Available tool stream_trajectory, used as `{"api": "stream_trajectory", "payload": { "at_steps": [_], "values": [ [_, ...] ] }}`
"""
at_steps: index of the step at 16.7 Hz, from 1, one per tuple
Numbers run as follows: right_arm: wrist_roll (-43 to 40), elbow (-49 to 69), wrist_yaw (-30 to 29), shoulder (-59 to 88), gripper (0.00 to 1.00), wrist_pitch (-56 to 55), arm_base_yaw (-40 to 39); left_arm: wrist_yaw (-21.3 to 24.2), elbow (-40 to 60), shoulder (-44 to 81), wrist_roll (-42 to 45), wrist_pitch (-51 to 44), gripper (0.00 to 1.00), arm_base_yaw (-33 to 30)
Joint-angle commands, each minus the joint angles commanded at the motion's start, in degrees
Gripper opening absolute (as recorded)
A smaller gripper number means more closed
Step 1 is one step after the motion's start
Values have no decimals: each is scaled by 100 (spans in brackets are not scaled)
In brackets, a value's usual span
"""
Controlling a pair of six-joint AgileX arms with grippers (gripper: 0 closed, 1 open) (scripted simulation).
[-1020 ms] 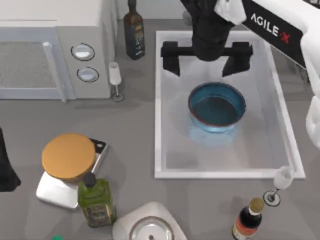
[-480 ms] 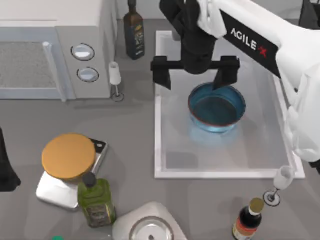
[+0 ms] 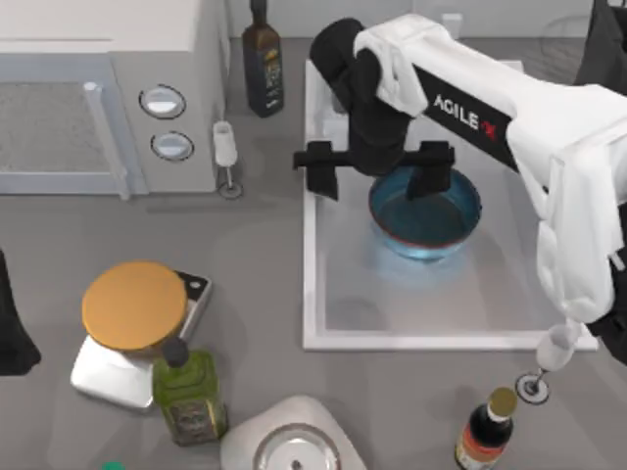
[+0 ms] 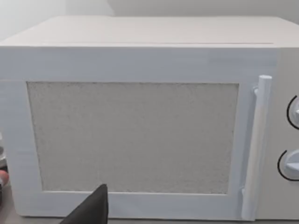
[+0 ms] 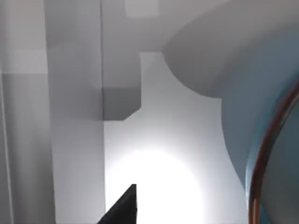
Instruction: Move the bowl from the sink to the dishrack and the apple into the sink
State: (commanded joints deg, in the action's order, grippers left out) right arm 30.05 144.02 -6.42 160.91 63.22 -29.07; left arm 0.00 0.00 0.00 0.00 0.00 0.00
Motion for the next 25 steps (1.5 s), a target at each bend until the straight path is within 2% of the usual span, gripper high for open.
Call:
{"api": "stream_trajectory", "payload": {
  "at_steps": [7,20,25],
  "values": [
    [-24,-40,-1,305,100,-348,26,0,0,0,0,0,100,0],
    [-24,-40,-1,305,2,-348,26,0,0,0,0,0,100,0],
    [-24,-40,-1,305,0,-348,26,0,0,0,0,0,100,0]
  ]
}}
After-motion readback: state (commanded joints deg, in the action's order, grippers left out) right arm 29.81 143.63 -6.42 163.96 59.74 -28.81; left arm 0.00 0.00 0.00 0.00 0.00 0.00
